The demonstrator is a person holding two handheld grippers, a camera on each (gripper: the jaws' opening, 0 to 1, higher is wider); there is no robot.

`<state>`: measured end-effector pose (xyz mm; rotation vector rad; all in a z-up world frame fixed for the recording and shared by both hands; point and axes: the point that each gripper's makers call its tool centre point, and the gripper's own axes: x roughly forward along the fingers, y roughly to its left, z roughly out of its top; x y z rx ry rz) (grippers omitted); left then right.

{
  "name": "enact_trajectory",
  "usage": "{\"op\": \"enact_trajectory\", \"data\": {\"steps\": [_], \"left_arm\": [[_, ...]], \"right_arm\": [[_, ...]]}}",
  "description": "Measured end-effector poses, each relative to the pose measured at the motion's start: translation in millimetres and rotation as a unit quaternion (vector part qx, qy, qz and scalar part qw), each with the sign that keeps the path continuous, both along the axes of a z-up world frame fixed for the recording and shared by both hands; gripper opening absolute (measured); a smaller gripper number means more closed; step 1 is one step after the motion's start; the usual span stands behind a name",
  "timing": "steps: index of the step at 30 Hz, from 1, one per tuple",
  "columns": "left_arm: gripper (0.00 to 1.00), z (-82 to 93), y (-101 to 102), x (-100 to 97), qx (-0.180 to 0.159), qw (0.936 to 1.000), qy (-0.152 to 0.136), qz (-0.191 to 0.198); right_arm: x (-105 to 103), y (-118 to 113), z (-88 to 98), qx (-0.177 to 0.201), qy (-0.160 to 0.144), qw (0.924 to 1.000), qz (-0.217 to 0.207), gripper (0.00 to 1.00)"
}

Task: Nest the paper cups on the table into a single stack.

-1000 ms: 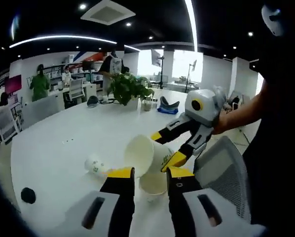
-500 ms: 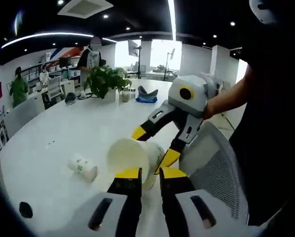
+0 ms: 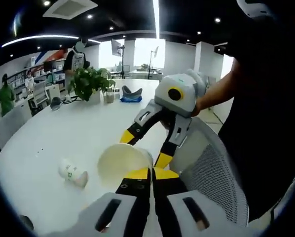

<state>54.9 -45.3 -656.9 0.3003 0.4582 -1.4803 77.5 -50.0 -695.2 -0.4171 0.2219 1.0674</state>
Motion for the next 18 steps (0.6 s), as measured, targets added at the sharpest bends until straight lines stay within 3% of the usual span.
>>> {"op": "enact_trajectory", "data": {"steps": [5,18], "left_arm": [[0.0,5.8,0,5.5,-0.005,0.9999,-0.009,0.009],[0.0,-12.8,3,12.4,0.074,0.9965,-0.039,-0.003]], "right_arm": [[4,-6,0.7,0.001,0.001,0.9998,-0.019,0.42],[5,-38,-6.4,0.031,0.044,0.9945,-0.09,0.61]]}}
